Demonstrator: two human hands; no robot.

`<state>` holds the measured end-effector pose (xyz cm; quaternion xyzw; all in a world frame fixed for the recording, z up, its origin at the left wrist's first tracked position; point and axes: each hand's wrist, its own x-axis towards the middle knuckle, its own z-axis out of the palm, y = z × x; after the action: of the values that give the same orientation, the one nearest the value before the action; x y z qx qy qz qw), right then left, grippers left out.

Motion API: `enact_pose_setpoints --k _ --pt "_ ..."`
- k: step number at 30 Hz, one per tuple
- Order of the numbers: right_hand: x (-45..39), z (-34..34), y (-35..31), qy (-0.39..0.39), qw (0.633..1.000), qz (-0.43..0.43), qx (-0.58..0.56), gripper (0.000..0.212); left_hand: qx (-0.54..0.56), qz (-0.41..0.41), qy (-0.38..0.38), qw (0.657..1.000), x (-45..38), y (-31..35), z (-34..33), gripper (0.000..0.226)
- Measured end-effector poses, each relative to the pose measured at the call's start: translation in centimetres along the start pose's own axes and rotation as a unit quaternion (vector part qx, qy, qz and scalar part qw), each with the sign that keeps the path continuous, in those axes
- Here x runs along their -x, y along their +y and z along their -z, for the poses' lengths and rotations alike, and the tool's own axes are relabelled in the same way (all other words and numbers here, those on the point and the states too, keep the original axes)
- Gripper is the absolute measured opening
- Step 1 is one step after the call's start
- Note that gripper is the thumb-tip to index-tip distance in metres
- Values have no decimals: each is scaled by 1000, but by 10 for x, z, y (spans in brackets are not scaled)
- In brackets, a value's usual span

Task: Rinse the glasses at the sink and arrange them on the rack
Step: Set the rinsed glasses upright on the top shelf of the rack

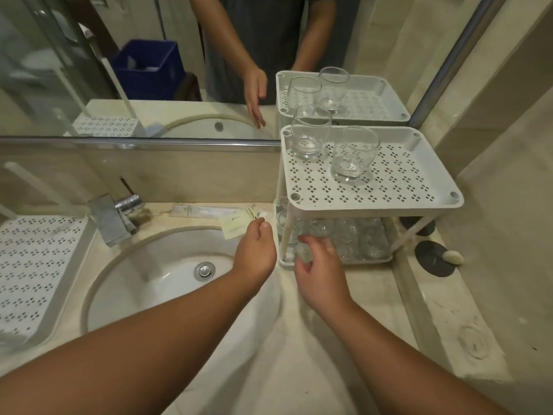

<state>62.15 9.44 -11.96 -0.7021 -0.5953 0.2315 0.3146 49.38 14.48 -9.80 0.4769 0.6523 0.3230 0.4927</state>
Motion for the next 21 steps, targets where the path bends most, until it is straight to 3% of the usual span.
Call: enact_pose_setpoints --k 3,7,9,14,21 --pt "-21 -9 2 -77 991 -41 97 54 4 24 -23 999 -4 -2 -2 49" --pt "-52 -18 3 -157 965 -82 193 63 7 70 -51 996 -12 -5 -2 31" --pt "-66 -23 2 -193 947 -103 235 67 7 77 -54 995 -16 -7 -2 35" --pt "-85 -31 10 -127 960 -108 226 44 -1 92 -58 994 -24 -17 -3 51" --pt "-94 -45 26 -111 964 -107 217 35 7 106 -60 993 -27 -24 1 56"
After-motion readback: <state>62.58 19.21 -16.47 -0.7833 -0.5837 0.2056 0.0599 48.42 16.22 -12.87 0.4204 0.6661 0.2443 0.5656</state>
